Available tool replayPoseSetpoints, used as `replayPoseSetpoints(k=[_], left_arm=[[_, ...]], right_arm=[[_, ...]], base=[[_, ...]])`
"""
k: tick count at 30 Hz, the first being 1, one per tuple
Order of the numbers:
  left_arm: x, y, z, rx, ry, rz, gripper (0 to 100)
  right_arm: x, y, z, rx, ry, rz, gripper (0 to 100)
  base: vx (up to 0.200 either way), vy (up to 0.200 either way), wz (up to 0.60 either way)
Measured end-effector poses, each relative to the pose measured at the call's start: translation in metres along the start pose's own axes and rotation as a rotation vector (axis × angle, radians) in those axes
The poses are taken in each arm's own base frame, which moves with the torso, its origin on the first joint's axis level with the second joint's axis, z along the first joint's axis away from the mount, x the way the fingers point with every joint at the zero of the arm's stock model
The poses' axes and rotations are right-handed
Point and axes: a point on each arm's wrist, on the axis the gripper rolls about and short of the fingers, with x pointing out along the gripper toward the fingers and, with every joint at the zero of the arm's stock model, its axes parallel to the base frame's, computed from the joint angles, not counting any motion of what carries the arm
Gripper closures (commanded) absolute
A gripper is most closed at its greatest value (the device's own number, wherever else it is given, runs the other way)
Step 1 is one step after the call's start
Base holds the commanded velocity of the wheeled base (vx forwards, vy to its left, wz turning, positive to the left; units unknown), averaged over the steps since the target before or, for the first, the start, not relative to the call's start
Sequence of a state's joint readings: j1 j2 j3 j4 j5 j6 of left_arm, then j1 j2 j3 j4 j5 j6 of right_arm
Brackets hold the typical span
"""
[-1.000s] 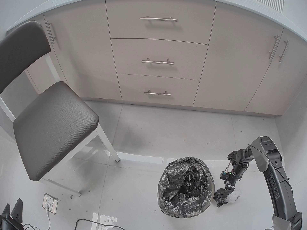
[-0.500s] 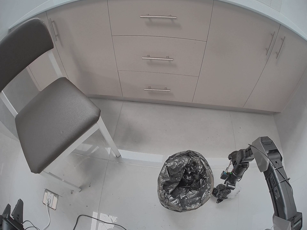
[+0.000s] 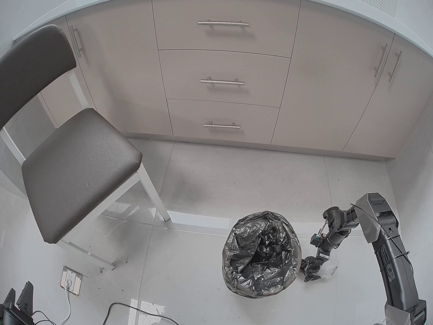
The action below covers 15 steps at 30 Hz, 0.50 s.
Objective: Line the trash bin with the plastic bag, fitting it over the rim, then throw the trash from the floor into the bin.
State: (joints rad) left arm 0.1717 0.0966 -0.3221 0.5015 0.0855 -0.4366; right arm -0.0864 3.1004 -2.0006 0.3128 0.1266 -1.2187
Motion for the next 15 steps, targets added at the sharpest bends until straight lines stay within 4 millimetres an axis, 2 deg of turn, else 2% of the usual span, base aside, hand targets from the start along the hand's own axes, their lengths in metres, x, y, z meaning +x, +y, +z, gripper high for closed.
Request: replayPoseSetpoints(k=[4,13,14,15], left_arm=[[0.0,0.0,0.0,0.0,0.0,0.0,0],[0.0,0.0,0.0,0.0,0.0,-0.001,0],[0.0,0.0,0.0,0.0,0.0,0.0,0],[0.0,0.0,0.0,0.0,0.0,-0.001,0]], right_arm=[[0.0,-0.005,0.008,-0.018,-0.025,-0.071,0],[0.001,-0.003,0.013,-0.025,-0.03,-0.067,0],[0.001,-0.003,0.013,-0.026,-0.031,-0.068,100],[0.001,-0.003,0.014,-0.027,-0.032,-0.069,100]], base=[[0.0,0.0,0.0],[0.0,0.0,0.0],[0.0,0.0,0.0],[0.0,0.0,0.0]])
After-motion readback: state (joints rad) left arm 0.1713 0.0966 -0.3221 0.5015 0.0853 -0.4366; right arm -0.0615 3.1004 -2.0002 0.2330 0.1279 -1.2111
